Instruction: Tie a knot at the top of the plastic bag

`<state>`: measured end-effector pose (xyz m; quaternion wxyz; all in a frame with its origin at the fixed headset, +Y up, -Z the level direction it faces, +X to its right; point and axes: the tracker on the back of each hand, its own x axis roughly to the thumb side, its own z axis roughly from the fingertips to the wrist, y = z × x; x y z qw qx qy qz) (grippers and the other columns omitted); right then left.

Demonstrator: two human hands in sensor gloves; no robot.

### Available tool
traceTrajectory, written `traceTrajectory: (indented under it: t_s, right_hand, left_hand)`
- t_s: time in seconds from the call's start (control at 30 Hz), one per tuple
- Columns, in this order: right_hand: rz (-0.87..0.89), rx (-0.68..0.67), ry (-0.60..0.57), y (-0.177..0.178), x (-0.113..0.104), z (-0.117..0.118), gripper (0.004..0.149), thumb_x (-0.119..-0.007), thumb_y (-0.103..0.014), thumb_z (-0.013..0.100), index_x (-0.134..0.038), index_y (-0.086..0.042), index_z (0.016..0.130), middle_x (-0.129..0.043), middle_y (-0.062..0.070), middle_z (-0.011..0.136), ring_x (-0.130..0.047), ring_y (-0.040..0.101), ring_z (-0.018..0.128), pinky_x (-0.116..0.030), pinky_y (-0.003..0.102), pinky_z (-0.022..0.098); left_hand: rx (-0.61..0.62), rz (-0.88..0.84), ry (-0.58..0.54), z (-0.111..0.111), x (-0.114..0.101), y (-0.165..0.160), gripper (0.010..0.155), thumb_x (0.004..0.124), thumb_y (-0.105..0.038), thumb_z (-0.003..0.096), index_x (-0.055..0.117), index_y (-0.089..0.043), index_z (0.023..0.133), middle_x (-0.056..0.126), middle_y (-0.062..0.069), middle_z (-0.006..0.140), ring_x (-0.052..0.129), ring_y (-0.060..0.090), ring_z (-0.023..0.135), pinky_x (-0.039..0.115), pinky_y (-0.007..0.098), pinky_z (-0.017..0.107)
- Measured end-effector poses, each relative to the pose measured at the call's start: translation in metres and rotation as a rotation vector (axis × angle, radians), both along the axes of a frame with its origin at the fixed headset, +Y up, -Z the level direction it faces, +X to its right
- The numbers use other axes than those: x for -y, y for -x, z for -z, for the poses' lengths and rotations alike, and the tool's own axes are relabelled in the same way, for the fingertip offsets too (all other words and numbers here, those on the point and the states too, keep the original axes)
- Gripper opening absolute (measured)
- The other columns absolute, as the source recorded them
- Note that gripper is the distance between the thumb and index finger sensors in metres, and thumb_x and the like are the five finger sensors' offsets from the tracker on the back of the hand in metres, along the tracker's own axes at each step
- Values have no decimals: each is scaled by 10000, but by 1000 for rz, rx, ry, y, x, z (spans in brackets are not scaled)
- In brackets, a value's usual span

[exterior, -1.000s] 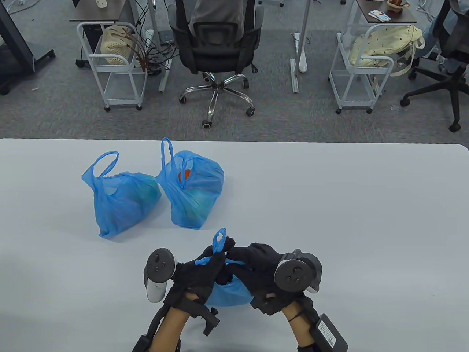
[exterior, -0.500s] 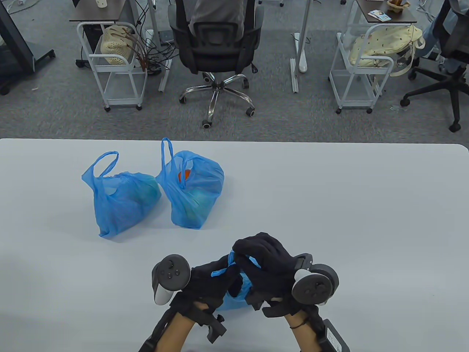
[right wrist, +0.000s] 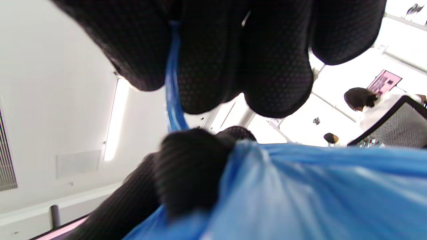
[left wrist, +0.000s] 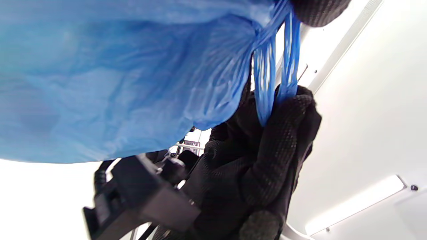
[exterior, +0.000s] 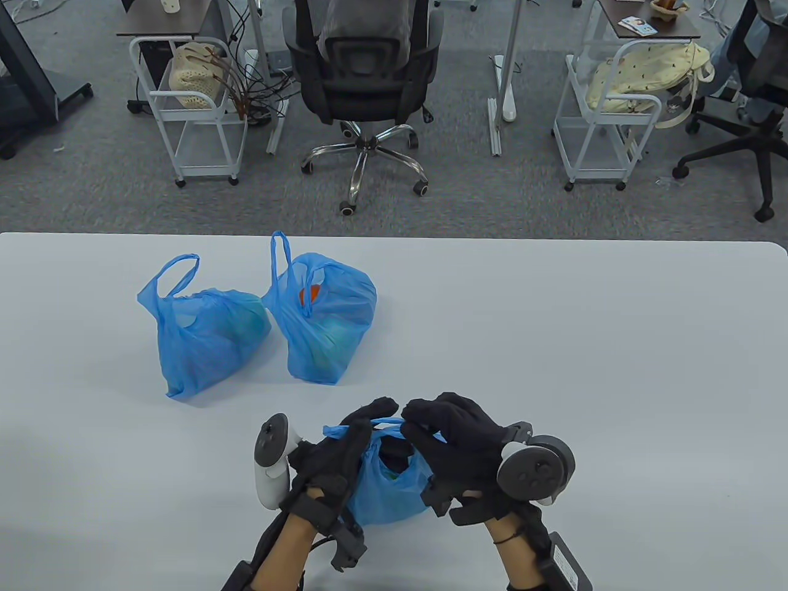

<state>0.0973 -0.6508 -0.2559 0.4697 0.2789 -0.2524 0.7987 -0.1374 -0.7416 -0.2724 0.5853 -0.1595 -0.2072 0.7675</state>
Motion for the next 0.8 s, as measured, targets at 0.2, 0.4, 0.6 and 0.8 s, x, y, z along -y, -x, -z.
traceTrajectory:
  t_s: [0.2, 0.4, 0.6, 0.8]
  right_hand:
    - [-109, -53, 30, 7, 2, 2, 358, -940, -346, 428, -928, -118, 704, -1014, 58, 441, -1057, 283, 417, -798, 599, 431]
    - [-255, -57, 27, 15, 5, 2, 355, -951, -346, 421, -934, -135, 705, -1019, 53, 434, -1062, 280, 413, -803, 596, 431]
    - [-197, -137, 143, 9, 11, 9, 371, -889, -408, 456, -919, -177, 744, -1021, 48, 497, -1054, 298, 476, -789, 603, 453]
    - [55, -73, 227, -11, 29, 22, 498, -775, -399, 500, -769, -135, 922, -909, 149, 755, -902, 426, 722, -674, 660, 527]
  left_hand:
    - [-34, 0, -8, 1, 0, 3, 555, 538, -601, 575, 653, -343, 1052, 967, -41, 926, 1035, 153, 611, 701, 523, 706]
    - [-72, 37, -31, 1, -3, 5, 462, 680, -523, 572, 709, -331, 991, 911, -22, 962, 1041, 102, 562, 732, 485, 709]
    - [-181, 84, -74, 0, -10, 9, 361, 815, -365, 529, 805, -316, 887, 982, -16, 841, 1088, 57, 455, 797, 430, 688]
    - [-146, 92, -107, 0, -14, 7, 354, 840, -311, 511, 827, -303, 864, 988, 4, 818, 1107, 65, 473, 783, 429, 711]
